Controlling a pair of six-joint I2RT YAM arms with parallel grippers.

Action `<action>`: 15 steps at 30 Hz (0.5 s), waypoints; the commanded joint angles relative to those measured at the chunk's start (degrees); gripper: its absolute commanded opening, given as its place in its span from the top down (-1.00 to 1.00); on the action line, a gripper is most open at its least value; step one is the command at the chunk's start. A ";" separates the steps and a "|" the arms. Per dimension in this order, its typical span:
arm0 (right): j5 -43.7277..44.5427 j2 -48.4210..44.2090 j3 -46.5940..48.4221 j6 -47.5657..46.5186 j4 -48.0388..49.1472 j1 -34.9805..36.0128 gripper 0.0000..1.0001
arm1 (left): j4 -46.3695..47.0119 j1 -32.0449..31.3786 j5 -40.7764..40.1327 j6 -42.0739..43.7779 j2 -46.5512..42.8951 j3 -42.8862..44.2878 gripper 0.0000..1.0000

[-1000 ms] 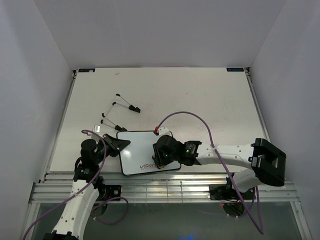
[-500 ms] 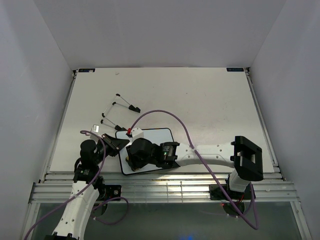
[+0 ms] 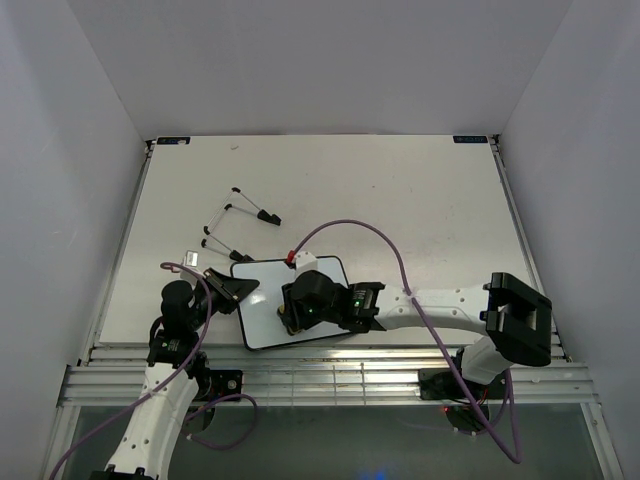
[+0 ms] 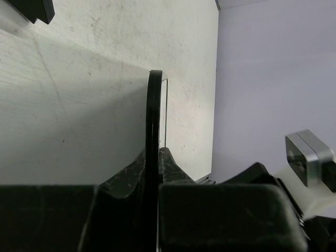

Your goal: Erase the whiteboard

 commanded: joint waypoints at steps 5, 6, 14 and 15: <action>-2.84 -0.66 -8.01 -5.28 -6.77 -6.74 0.85 | 2.08 -0.22 1.60 1.04 -1.90 1.52 1.00; -3.81 -0.66 -7.83 -5.81 -6.77 -7.45 0.85 | 2.08 -0.22 1.78 1.05 -2.08 1.43 1.00; -13.40 5.92 9.52 -12.05 -9.49 -4.30 0.84 | 2.08 -0.22 2.66 1.31 -2.52 2.05 1.00; -13.84 8.37 11.92 -12.58 -11.06 -3.07 0.85 | 1.99 -0.22 2.66 1.31 -2.52 2.13 1.00</action>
